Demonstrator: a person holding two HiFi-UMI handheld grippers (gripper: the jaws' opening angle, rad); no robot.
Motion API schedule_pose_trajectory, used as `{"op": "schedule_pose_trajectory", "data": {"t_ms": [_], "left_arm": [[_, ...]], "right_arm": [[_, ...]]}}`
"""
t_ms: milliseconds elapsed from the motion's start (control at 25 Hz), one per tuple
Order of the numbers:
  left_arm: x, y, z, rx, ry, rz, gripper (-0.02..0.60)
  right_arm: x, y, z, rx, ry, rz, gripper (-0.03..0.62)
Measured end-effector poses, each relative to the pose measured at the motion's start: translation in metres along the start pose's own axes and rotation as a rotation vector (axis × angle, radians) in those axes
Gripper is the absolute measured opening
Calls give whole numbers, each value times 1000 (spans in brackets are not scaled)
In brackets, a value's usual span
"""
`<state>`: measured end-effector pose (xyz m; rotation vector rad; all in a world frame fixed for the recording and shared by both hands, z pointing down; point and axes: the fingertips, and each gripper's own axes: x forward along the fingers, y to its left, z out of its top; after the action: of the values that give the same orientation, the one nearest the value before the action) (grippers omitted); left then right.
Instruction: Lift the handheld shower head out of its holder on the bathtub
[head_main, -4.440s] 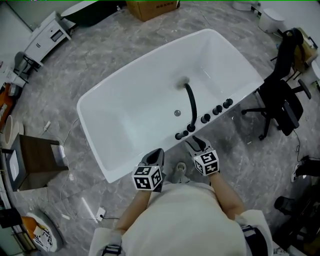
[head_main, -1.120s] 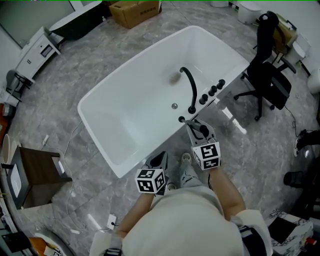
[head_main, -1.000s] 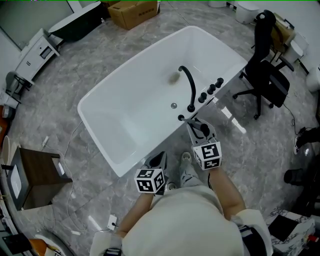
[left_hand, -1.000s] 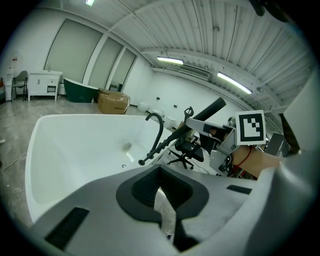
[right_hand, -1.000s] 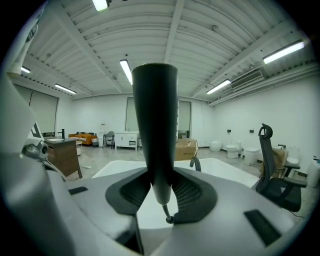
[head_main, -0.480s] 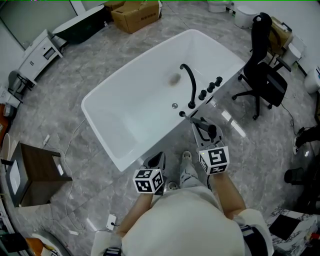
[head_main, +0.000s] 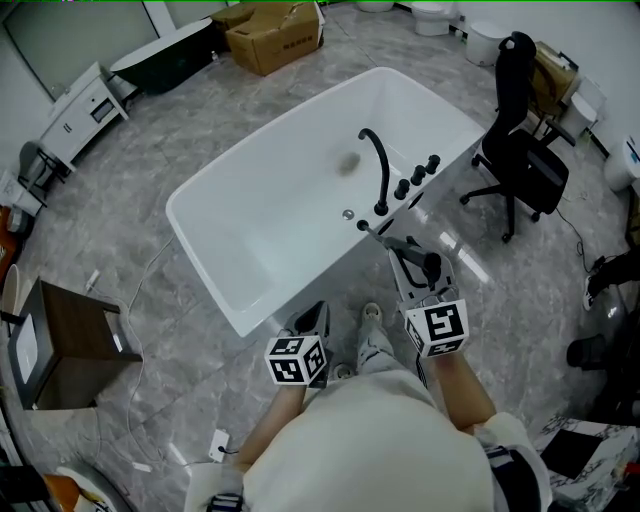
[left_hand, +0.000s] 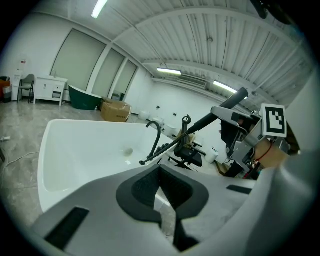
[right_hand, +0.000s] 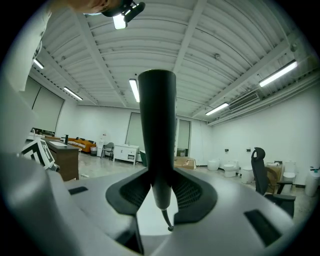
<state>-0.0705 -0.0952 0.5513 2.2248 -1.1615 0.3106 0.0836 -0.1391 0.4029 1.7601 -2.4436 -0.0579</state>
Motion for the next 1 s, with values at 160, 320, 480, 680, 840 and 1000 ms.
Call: {"op": "schedule_pose_trajectory", "data": {"t_ms": [160,320,480,680,840,1000], "left_arm": [[-8,-2,-3,-1,-12,4,20],[-17,-2,-8,-14,-17,7,20],[-20,-4,-11,-21,-17,7,20],[-27,-8,-15,-25,-23,-1,20],[-30,-8,-16,-24,-32,-2,20],[-32,-7,-13,-24,-36,0,20]], "right_arm": [[-19,7,16,-6,-39,8,143],[-37,15,33,-16,-80,15,143],[-49,13,42,-5,-112,-1,143],[-63,16,49,-7,-141,-5,143],[-69,17,53,-12,-151,-13,143],[-69,17,56,4,-161,-15,143]]}}
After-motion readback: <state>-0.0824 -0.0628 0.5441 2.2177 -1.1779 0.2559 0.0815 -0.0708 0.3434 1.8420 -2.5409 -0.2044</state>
